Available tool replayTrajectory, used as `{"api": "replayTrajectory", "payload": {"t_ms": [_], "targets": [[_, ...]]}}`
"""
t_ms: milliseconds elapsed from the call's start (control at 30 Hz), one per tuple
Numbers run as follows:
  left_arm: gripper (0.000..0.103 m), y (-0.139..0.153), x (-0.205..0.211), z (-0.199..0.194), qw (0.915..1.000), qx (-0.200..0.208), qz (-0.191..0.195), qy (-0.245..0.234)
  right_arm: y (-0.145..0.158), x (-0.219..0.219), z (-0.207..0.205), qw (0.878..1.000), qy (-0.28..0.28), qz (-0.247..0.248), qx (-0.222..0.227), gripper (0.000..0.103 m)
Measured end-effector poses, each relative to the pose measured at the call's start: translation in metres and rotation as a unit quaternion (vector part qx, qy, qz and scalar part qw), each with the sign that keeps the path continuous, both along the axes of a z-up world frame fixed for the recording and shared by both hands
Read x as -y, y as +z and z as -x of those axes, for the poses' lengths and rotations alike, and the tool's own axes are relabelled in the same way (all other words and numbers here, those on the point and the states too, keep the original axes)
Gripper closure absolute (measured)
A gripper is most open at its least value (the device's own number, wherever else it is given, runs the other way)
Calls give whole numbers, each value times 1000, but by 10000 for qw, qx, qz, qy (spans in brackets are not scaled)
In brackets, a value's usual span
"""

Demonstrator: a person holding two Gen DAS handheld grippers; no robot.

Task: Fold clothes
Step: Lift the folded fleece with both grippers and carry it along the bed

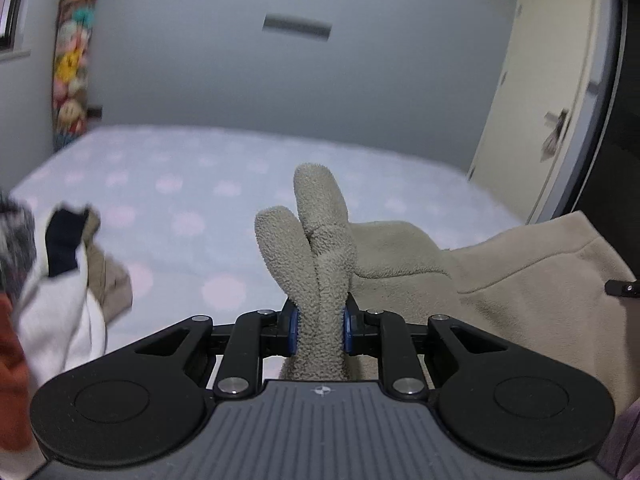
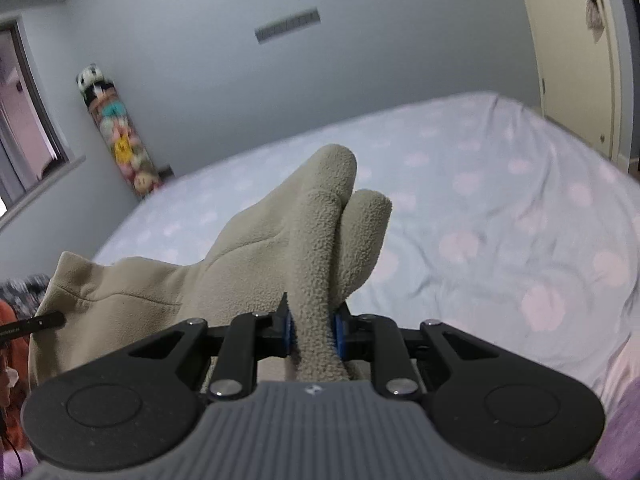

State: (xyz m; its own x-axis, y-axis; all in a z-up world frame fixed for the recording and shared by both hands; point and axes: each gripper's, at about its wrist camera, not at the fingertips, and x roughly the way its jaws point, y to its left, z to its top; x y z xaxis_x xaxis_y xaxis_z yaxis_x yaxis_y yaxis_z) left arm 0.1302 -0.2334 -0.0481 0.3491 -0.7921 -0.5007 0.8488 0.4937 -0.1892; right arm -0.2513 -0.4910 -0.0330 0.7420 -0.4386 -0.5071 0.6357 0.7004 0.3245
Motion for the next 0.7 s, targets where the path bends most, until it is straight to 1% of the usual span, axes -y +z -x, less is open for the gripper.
{"api": "replayTrajectory", "payload": {"t_ms": [167,333,433,533,700], "targets": [[85,61,-6,23,9975,314,609,-182,69,-14,35,9981,-132,491,357,82],[85,115,-5,54,9900,668,1123,-530,127,-21,74,9941,-350,806,642,82],[85,141,-2,74,9842,808,1402,-722,153,-22,99,9915,-439,939,789,82],[85,162,6,91,9787,883,1602,-932,175,-22,127,9888,-532,1036,933,82],[85,185,39,119,9707,900,1717,-1419,203,-12,175,9826,-841,1214,1126,82]]}}
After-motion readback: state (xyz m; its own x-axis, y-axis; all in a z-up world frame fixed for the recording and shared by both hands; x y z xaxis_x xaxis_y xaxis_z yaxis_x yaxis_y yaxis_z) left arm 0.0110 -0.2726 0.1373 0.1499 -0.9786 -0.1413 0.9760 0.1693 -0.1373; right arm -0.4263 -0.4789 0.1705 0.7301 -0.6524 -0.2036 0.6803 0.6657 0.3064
